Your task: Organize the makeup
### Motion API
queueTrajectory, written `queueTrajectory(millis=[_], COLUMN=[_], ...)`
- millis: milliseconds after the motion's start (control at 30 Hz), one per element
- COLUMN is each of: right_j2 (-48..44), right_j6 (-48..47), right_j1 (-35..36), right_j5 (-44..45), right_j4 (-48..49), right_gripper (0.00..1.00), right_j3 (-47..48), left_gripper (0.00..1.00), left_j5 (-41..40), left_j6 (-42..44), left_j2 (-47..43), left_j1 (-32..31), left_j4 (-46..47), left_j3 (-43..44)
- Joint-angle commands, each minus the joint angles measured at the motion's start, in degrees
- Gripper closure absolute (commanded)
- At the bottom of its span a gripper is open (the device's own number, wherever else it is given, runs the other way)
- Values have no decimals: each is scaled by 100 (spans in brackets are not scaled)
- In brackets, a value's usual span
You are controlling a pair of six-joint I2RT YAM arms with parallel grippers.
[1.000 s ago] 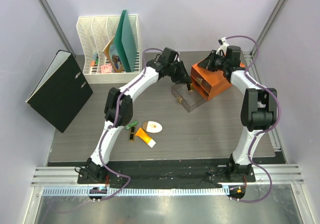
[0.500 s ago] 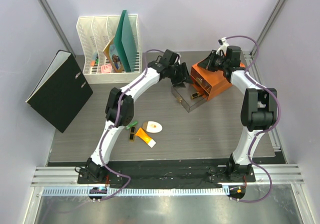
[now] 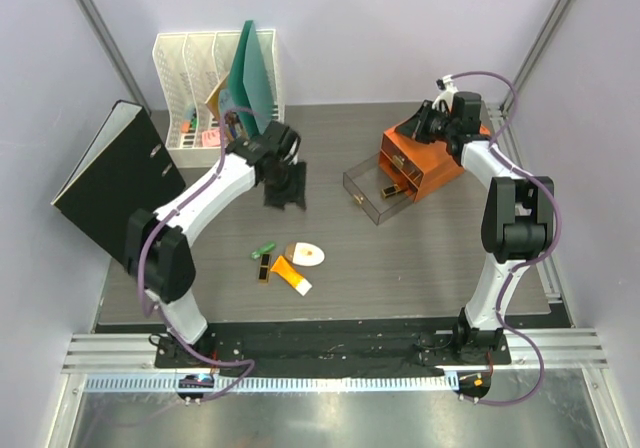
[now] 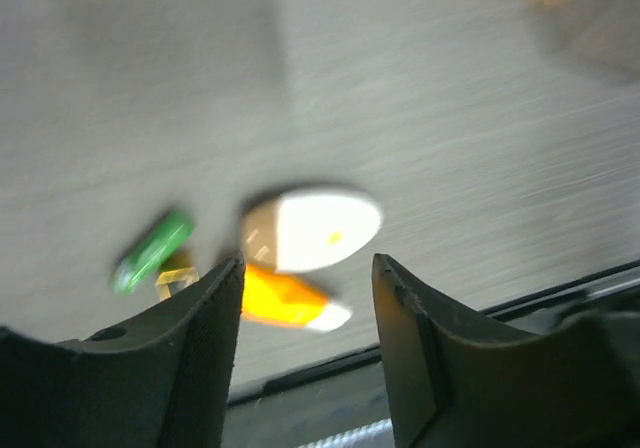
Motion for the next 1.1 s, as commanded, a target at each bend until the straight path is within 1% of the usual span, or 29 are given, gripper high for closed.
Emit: queueTrajectory(millis=[0,33,200,233,333,400,433,500,700,833,933,1067], right_j2=[887,887,896,896,887,896,887,904,896,887,887,887], right_j6=[-463,-463,-454,-454,-454,-454,-454,-445,-454,-454,-445,-445], right_j1=[45,45,37,54,45,45,45,45,45,45,45,45], right_j5=[660,660,678,669,678,678,669,678,678,678,678,669], right_j4=[-2529,-2537,-2537,-2537,-2529,-2529,-2529,-2529,-2520,-2511,-2511,-2502], right_gripper=[99,99,99,99,99,99,99,99,99,99,99,99], right_j3=[-644,-635,-626,-626,-626,-626,-626,-617,-626,-635,-635,-644], left_gripper=[48,48,50,50,51,53,54,56,56,50,50,54], left_j5=[-385,-393,-543,-708,-640,-622,-431,-402,-288,-200,-182,-174], left_j6=[57,12,-94,-111,-33,3,29,47,170,223,266,319], left_j2=[-454,-612,-894,-947,-974,-930,-912,-790,-447,-236,-69,124], left_j1=[257,327,336,336,336,336,336,336,319,301,292,275], left_j4=[-499,-621,-1009,-1061,-983,-904,-878,-816,-605,-500,-455,-403], left_j3=[-1107,-1352,-1855,-1995,-2268,-2409,-2436,-2515,-2656,-2585,-2498,-2436])
